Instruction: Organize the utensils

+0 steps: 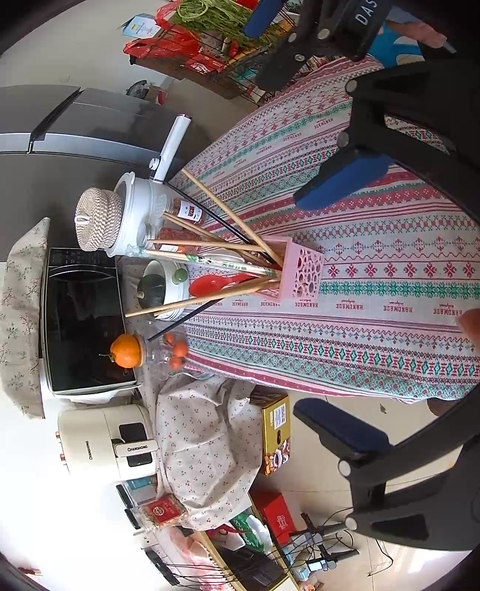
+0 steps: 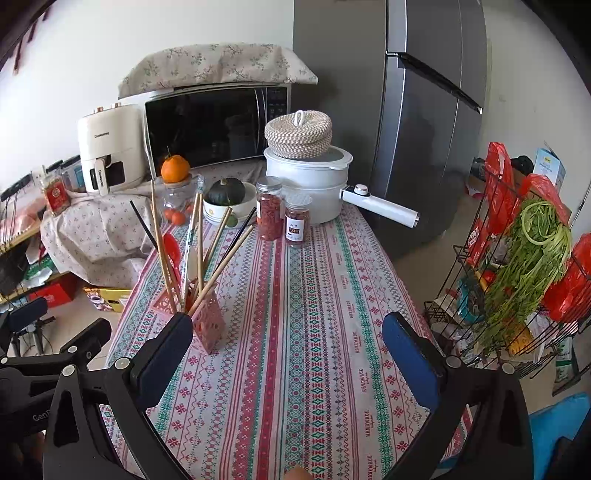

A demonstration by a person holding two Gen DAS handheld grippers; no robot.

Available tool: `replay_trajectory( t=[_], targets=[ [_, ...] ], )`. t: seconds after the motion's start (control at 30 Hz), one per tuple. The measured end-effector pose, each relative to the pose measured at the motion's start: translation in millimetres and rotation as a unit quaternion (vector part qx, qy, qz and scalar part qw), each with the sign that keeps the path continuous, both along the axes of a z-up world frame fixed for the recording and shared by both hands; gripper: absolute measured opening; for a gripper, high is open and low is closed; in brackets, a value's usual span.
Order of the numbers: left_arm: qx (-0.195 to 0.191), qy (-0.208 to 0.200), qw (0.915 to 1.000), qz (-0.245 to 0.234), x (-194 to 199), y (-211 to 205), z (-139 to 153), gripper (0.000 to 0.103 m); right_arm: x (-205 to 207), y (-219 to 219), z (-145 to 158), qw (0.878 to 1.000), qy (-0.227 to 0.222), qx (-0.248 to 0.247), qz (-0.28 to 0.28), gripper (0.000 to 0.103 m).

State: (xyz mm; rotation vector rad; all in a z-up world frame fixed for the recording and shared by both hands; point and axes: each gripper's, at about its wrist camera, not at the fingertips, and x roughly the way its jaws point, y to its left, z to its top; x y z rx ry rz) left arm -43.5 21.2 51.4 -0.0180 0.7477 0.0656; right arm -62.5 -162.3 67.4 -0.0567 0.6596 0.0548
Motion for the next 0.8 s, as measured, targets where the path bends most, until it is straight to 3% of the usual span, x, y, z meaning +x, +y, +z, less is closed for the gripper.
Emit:
replay_trajectory(
  t=[0.13, 0.8],
  targets=[
    [0.0, -0.004, 1.0, 0.002, 1, -1, -1, 0.101, 4, -1, -6, 1.0, 0.004, -0.022, -0.002, 0.103],
    [-0.007, -0.009, 0.9999, -0.007, -6, -6, 1, 0.102, 15, -5, -16, 0.999, 0.026, -0.017, -0.018, 0.103]
  ],
)
